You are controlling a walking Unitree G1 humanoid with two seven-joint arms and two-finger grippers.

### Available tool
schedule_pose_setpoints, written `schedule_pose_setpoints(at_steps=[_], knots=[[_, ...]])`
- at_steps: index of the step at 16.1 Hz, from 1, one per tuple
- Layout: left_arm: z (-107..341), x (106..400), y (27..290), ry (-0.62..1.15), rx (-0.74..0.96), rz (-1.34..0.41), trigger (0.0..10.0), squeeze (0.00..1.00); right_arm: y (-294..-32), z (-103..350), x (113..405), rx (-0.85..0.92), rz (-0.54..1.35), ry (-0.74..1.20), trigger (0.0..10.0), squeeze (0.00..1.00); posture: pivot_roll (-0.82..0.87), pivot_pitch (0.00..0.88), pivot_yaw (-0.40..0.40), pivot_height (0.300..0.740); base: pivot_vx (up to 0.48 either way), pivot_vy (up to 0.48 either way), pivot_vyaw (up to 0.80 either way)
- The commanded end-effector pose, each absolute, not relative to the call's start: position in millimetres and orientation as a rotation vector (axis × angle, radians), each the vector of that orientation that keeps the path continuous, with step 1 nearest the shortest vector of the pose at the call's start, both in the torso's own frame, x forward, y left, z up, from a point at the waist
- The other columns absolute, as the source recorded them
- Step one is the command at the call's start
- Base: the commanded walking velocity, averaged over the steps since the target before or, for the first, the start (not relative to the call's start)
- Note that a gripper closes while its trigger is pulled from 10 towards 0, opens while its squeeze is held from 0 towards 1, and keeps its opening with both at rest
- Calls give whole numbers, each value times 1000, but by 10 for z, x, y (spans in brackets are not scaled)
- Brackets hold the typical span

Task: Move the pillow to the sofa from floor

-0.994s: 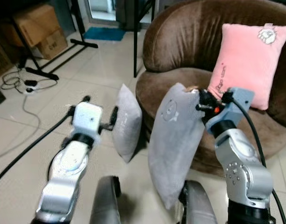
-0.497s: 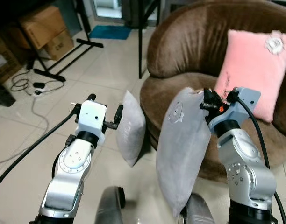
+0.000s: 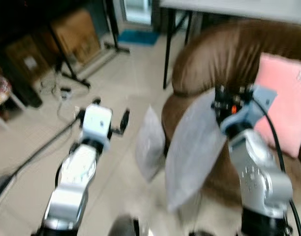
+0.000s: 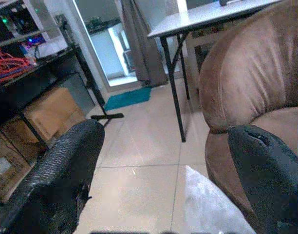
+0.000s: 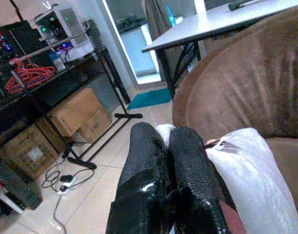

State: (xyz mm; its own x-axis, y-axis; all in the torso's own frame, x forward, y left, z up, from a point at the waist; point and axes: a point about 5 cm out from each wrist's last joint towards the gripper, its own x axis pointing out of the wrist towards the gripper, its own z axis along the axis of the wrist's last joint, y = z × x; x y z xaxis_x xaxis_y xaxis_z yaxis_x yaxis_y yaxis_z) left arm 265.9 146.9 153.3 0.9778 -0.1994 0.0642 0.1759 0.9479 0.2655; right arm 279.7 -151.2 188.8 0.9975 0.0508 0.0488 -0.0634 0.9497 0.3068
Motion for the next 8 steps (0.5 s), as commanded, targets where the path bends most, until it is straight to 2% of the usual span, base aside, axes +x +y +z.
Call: schedule_pose_setpoints(at_steps=[1, 8], knots=[[1529, 2661, 1500, -90, 271, -186, 10000, 0, -1486, 2006, 2787, 301, 76, -93, 10000, 0, 25, 0, 57, 740, 0, 0, 0], [1544, 2667, 1489, -98, 247, -188, 10000, 0, -1529, 1957, 2799, 295, 42, -76, 10000, 0, 26, 0, 56, 740, 0, 0, 0]])
